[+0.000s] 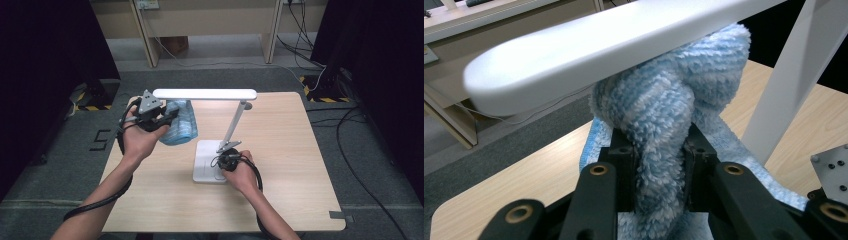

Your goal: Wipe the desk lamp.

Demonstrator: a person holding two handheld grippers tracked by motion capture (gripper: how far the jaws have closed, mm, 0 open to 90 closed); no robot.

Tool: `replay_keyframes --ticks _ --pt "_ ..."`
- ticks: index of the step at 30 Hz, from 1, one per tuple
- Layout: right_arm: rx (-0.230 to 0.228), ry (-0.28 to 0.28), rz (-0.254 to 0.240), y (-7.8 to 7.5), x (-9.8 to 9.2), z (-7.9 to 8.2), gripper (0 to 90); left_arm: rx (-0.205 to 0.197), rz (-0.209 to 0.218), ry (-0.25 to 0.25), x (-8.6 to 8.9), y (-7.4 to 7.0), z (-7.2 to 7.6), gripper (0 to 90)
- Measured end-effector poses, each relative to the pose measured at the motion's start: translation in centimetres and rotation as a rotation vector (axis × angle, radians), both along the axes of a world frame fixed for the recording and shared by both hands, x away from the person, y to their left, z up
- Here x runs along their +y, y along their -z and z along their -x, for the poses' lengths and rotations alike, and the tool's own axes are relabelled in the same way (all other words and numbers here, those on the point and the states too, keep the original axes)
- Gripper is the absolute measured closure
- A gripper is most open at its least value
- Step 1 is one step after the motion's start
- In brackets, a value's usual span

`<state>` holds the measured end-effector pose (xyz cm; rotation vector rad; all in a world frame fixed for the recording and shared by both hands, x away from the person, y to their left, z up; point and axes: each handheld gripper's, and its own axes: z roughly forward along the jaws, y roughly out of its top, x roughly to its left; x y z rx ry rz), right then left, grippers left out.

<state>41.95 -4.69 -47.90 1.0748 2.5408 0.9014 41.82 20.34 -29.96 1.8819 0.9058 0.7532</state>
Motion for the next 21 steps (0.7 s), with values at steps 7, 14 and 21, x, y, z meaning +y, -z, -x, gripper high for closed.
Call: replay_keyframes --ticks 7,14,21 --pt "0.005 0.001 -0.006 0.0 -0.1 0.0 90.0 -0.003 -0.012 0.007 -0.7 -0.2 -0.2 71.8" --pt "0.002 -0.001 -0.007 0.0 -0.1 0.0 90.0 -0.006 -0.013 0.015 -1.2 -0.1 -0.2 71.9" --pt "0.002 -0.002 -0.006 0.0 -0.1 0.0 90.0 -0.004 -0.015 0.021 -1.5 -0.1 -0.4 71.9"
